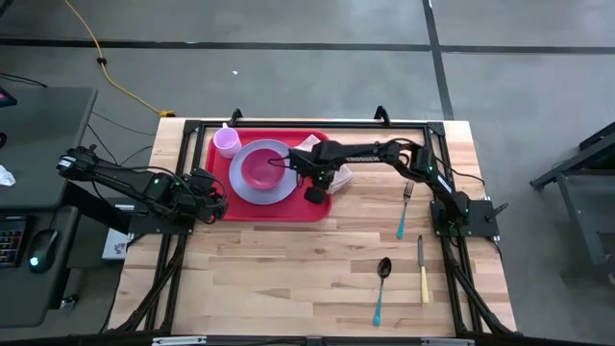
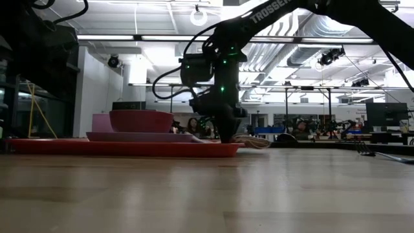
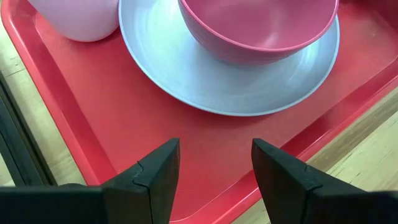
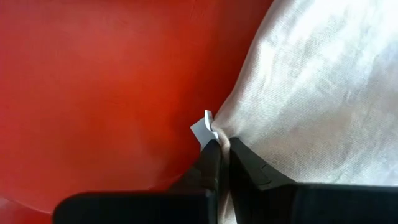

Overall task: Set up tray
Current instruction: Put the brown napkin on the orange tray to the right of the light purple plate

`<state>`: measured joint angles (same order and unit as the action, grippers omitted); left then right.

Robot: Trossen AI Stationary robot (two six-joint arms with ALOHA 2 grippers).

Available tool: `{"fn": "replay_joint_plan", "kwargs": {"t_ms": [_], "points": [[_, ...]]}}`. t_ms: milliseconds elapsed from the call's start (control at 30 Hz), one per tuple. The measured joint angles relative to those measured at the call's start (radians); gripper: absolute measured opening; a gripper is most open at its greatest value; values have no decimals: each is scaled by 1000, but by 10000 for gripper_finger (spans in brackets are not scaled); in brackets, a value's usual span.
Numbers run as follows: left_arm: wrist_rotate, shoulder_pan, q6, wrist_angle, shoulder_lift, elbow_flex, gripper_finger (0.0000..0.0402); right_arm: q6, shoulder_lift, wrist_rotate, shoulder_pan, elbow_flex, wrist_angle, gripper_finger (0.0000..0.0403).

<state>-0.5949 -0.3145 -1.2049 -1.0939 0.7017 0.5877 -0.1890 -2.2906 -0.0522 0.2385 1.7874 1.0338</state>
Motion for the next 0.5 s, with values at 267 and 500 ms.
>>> {"fn": "replay_joint_plan", "kwargs": {"t_ms": [267, 500], "points": [[0, 0, 0, 0, 0, 0, 227, -99, 0, 71, 1, -1, 2, 1], [0, 0, 14, 0, 0, 0, 227, -167, -1, 134, 14, 22, 1, 0]]}}
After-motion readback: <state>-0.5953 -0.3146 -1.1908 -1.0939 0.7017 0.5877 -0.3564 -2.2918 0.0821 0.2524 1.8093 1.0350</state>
